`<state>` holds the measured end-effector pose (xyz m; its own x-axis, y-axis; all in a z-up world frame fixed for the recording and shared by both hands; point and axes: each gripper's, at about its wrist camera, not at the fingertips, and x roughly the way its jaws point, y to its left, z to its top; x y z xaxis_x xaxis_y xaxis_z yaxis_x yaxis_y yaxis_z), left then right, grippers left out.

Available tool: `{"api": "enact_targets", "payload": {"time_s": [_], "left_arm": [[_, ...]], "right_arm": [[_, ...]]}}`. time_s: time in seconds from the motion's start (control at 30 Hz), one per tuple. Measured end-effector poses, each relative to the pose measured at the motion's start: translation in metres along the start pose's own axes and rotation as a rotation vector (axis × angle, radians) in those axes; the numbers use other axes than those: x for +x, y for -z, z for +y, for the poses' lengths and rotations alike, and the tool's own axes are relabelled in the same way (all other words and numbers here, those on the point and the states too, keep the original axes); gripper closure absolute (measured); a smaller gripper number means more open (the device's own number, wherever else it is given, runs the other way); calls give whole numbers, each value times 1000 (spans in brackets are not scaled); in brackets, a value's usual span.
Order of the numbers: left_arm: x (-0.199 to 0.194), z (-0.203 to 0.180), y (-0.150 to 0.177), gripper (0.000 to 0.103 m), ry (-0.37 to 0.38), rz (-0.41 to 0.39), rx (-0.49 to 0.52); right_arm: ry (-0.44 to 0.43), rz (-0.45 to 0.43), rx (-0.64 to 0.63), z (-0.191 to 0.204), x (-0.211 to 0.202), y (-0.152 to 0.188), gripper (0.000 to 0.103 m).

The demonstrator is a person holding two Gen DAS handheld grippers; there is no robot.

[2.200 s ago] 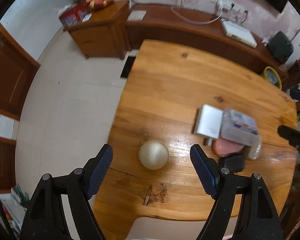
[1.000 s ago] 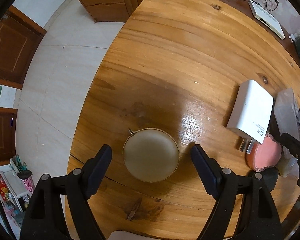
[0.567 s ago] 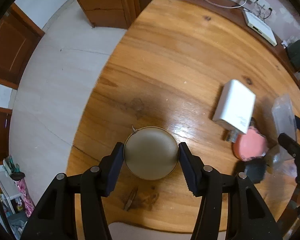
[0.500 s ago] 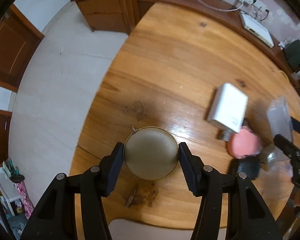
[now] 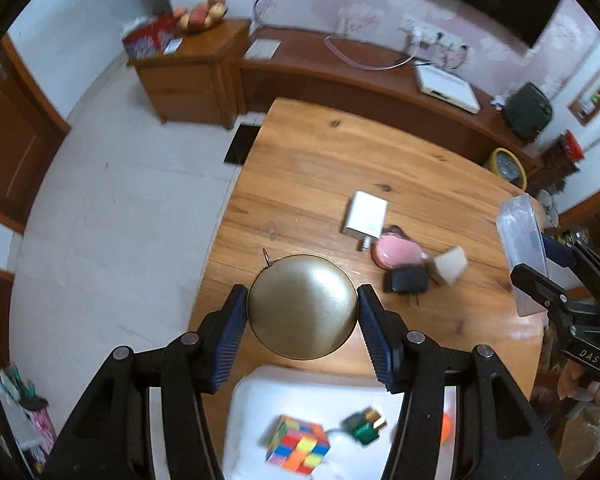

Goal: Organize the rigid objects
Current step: 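Carry the gold compact with the left tool into the tray while the right tool carries the labeled box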

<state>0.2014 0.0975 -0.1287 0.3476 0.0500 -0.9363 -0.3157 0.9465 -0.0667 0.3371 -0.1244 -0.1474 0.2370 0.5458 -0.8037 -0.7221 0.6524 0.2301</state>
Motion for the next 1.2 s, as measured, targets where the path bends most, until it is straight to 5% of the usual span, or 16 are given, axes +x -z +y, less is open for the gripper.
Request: {"api": "enact_targets", "payload": {"time_s": [0.27,0.43,0.8,0.93,1.2], "left_arm": [[-63,-12,46,44,41,-81,226],[-68,-12,85,44,69,-85,374],[1,-2,178,44,111,149,615],[30,-2,201,44,95,236,676],[54,-8,232,44,100,273,768]], "right_arm": [[62,-119,79,69,-88,49,39],[173,-130,154,117,-110,95,39],[207,67,410,168,-42,188,39],[231,147,407,177,-18,213,39],[312,221,329,191,11,230,39]]}}
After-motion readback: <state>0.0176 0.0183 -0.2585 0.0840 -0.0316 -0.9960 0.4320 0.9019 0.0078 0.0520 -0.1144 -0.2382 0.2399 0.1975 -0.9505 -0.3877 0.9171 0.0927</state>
